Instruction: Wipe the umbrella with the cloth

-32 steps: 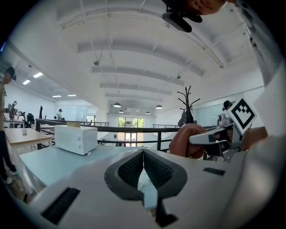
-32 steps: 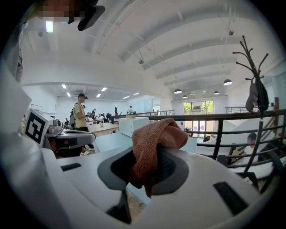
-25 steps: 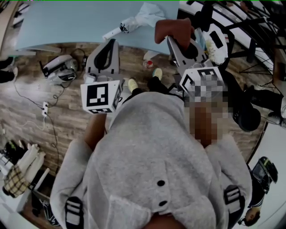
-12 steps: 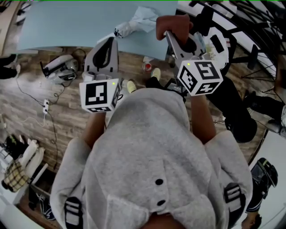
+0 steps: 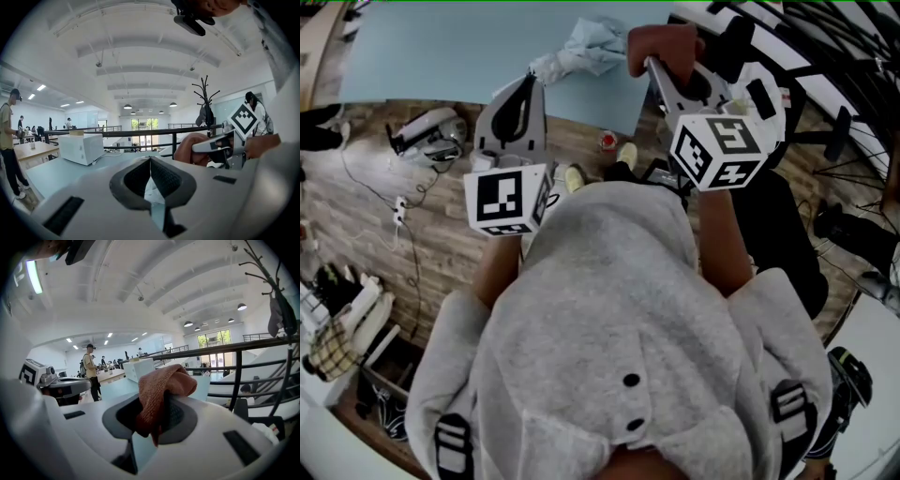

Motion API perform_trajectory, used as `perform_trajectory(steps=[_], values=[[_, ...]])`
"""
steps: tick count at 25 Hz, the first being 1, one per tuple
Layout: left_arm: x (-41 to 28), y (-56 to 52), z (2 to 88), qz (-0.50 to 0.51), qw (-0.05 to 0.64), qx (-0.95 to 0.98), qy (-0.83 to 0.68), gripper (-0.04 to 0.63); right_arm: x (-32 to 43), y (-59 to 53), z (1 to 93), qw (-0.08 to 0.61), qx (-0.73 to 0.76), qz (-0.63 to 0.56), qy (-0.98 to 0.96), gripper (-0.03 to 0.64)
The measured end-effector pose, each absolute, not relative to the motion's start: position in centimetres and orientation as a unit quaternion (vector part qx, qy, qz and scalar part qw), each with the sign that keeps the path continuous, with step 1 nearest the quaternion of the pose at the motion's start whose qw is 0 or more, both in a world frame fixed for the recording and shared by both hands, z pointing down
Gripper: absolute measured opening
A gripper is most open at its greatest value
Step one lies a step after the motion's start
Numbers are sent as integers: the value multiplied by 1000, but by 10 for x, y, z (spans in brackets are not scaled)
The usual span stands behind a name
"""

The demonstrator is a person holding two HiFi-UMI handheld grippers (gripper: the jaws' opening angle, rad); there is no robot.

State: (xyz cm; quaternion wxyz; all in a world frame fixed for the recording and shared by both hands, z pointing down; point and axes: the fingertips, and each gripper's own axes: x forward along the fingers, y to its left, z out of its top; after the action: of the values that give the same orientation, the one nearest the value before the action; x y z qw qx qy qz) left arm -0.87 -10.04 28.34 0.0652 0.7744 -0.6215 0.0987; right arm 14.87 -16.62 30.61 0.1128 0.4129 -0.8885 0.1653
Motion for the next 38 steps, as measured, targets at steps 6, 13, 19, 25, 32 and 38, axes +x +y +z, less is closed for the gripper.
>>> perform_trajectory(steps=[6,13,19,25,32,38], values=[[14,-127,288,108,81,757,-639,17,167,-203,314,100,402,195,-889,78],[18,-143,293,120,93,736,-660,17,165,-225,331,123,372,193,-900,78],[-7,-147,305,127,99,726,-669,17,160,-234,341,144,376,185,-897,78],[-35,-153,322,139,105,741,-648,17,147,-240,349,171,399,159,-887,78],[-73,-162,386,222,147,774,-574,21,125,-241,363,198,424,156,-870,78],[-100,-156,469,339,164,784,-494,164,100,-236,377,224,429,150,-862,78]])
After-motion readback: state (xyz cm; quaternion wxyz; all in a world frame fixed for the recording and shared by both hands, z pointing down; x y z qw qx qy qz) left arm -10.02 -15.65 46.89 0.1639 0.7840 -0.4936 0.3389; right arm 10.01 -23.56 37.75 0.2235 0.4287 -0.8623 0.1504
